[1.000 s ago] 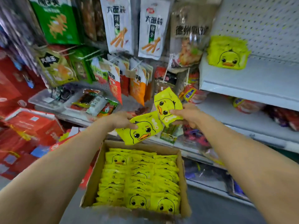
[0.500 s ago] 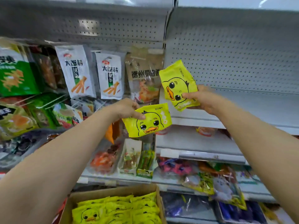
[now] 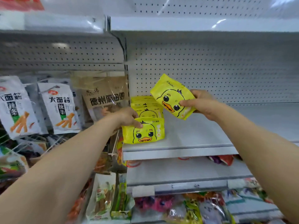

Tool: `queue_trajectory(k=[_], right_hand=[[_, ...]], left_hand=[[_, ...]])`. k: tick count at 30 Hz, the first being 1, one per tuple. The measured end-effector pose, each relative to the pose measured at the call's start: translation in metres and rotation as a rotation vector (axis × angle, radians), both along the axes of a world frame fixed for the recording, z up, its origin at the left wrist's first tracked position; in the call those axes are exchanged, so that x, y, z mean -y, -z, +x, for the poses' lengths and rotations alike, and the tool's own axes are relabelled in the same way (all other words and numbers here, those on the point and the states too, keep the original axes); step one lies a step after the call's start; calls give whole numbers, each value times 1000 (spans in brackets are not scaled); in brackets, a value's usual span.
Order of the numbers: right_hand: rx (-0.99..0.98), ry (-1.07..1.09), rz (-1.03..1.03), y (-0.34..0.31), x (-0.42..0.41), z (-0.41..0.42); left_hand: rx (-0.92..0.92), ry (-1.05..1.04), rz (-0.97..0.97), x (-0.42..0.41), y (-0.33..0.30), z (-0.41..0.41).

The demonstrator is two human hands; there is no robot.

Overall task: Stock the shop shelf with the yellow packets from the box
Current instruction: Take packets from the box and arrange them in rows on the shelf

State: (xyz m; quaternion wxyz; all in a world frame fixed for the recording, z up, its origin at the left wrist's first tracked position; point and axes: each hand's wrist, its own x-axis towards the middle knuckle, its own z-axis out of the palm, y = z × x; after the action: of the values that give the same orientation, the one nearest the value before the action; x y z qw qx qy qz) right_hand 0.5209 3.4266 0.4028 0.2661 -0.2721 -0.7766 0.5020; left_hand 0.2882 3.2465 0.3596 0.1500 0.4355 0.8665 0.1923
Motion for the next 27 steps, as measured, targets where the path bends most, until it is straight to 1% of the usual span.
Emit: queue_trajectory(k=[4,8,11,17,20,22,25,27], right_hand=[[20,13,37,5,-24,-3],[33,16,48,10,-42,-9],[37,14,50,13,-50,-14],[71,-2,53,13,-58,-23],[83,-6,64,11,-58,-26],[93,-7,71,11,-56,-29],[118,-24,87,11,-52,-34],[153,-46,113,11,-49,-39]], left_hand=[[31,16,27,-36,13,-11],[-82,6,66,-63,23,-29],[-134,15,102,-76,28,-42],[-196,25,161,-86,36,-56],[-272,30,169,-86,43,-58],[-292,17,217,-83,47,-56],[-274,-13,332,-77,50,-55],[-254,-63,458,-71,43,-55]])
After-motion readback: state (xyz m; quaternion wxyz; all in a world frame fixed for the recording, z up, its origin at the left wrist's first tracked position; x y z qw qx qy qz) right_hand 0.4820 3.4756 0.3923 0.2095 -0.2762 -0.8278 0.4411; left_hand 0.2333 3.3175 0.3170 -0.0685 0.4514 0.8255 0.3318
